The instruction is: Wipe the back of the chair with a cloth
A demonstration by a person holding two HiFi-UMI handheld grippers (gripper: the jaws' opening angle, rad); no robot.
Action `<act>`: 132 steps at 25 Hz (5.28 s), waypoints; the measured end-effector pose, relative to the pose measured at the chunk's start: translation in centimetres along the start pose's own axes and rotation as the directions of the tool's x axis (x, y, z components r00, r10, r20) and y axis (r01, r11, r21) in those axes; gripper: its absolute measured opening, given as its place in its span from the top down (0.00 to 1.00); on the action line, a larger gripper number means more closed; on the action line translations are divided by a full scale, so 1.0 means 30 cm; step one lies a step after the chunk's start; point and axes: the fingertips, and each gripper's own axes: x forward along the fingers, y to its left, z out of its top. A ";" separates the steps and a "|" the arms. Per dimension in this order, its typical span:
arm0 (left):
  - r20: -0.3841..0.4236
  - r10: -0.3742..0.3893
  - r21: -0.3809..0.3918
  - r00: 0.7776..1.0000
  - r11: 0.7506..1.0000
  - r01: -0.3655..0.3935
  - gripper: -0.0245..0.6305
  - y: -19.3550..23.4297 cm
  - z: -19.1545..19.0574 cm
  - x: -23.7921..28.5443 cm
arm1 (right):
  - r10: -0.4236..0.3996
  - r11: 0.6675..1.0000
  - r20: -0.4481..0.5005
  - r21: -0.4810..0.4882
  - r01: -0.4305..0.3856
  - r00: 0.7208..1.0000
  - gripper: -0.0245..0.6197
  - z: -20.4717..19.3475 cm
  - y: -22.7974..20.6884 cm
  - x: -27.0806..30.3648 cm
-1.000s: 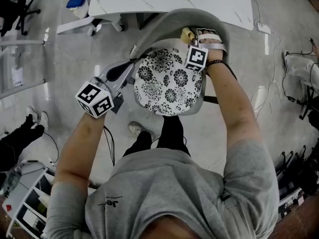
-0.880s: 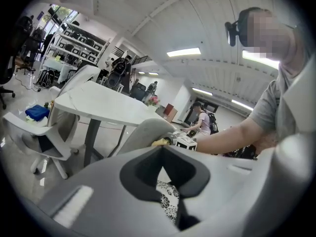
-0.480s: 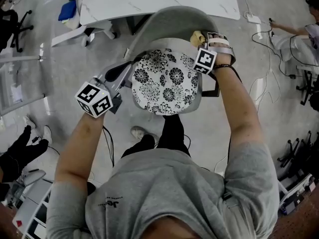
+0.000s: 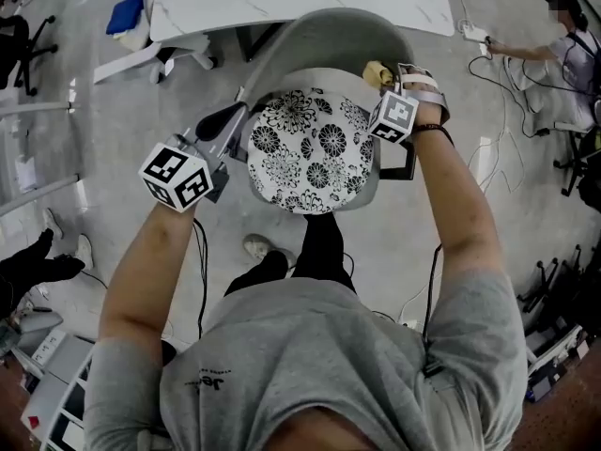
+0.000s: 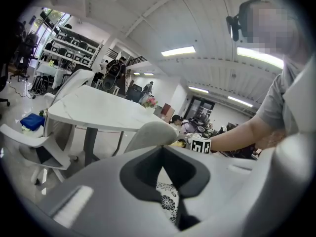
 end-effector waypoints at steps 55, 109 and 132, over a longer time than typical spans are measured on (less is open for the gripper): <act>-0.009 -0.084 -0.059 0.996 0.995 0.084 0.87 -0.110 -0.129 -0.045 | -0.038 0.987 -0.222 -0.160 0.002 0.974 0.88 -0.161 0.111 0.046; 0.029 0.122 -0.176 0.992 0.978 -0.116 0.87 0.034 -0.243 -0.041 | 0.215 0.123 0.258 0.950 -0.288 0.942 0.88 0.216 0.243 0.426; -0.016 -0.031 -0.074 0.999 0.997 0.030 0.87 -0.090 -0.220 -0.060 | 0.133 -0.088 0.026 0.996 -0.014 0.991 0.88 -0.208 0.306 0.214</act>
